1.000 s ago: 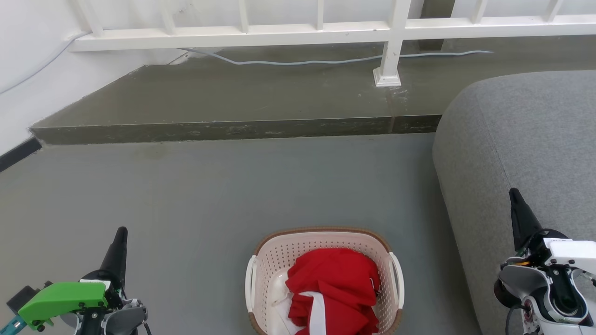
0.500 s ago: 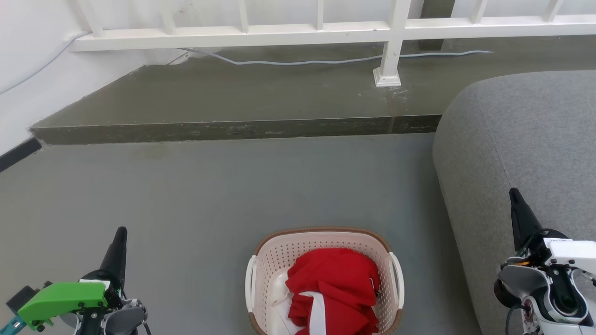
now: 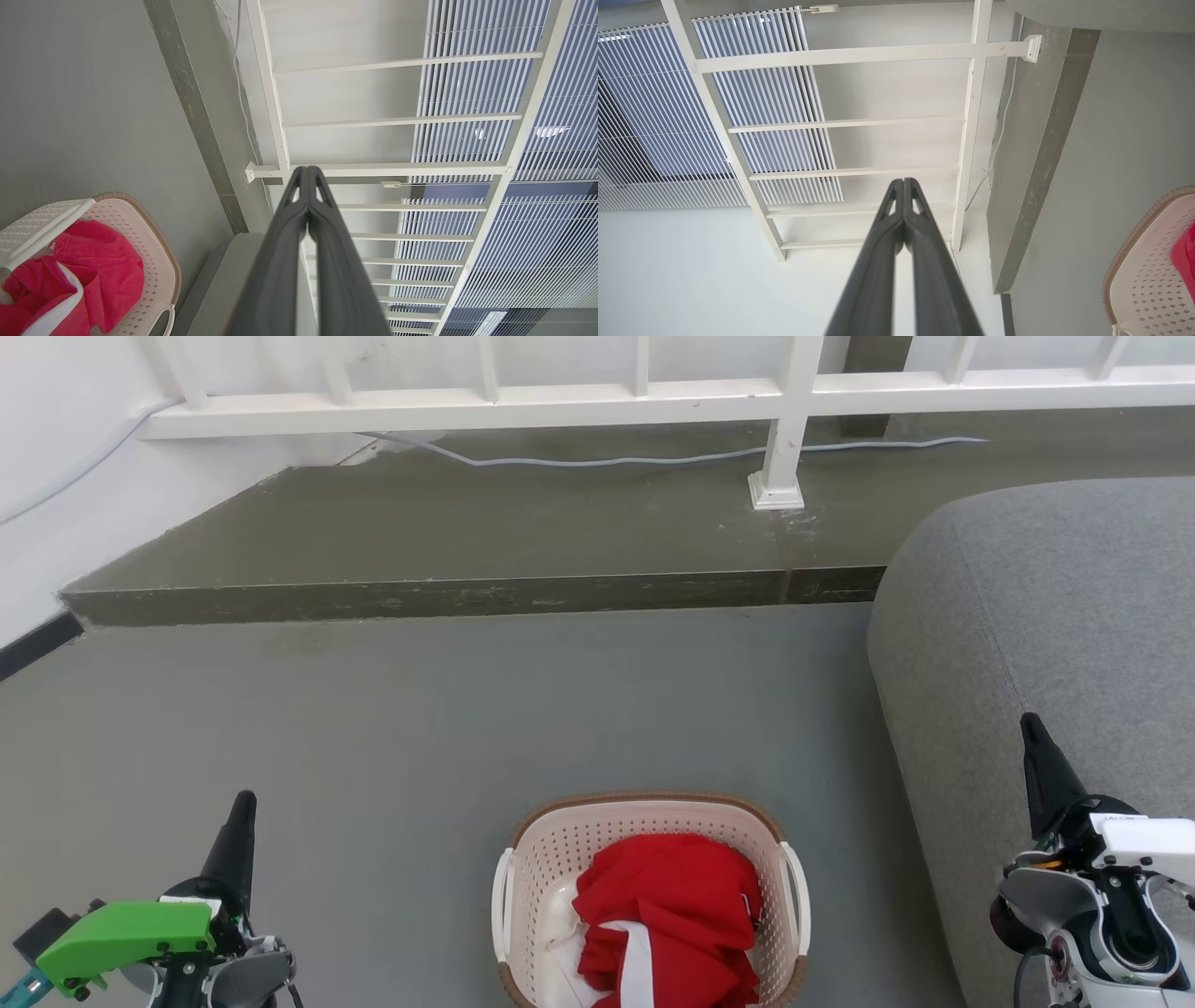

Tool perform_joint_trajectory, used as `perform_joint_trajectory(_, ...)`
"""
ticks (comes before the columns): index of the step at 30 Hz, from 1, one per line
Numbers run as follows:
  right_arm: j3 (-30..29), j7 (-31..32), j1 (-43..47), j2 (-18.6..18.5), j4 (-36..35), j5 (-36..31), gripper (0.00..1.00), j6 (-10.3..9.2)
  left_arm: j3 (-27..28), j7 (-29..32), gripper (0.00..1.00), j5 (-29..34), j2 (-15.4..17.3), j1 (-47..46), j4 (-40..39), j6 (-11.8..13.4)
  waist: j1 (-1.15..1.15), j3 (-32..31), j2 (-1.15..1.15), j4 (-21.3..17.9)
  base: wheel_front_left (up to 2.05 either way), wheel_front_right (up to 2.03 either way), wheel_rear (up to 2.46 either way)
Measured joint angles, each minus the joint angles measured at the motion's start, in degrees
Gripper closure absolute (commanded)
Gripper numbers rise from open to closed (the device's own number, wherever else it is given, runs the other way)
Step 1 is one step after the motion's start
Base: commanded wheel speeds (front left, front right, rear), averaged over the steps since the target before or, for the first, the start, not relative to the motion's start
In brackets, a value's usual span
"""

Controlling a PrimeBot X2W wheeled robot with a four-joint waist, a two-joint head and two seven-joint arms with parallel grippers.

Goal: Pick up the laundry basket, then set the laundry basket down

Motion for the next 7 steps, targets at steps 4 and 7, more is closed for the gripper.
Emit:
perform_joint_trajectory(4, 0.0, 0.0, 0.0, 0.0, 0.0, 0.0, 1.00, 0.00, 0.0, 0.0, 1.00, 0.0, 0.0, 0.0, 0.0, 0.0, 0.00, 0.0, 0.00, 0.0, 0.00, 0.00, 0.00)
perform_joint_trajectory(7, 0.0, 0.0, 0.0, 0.0, 0.0, 0.0, 1.00, 0.00, 0.0, 0.0, 1.00, 0.0, 0.0, 0.0, 0.0, 0.0, 0.00, 0.0, 0.00, 0.0, 0.00, 0.00, 0.00)
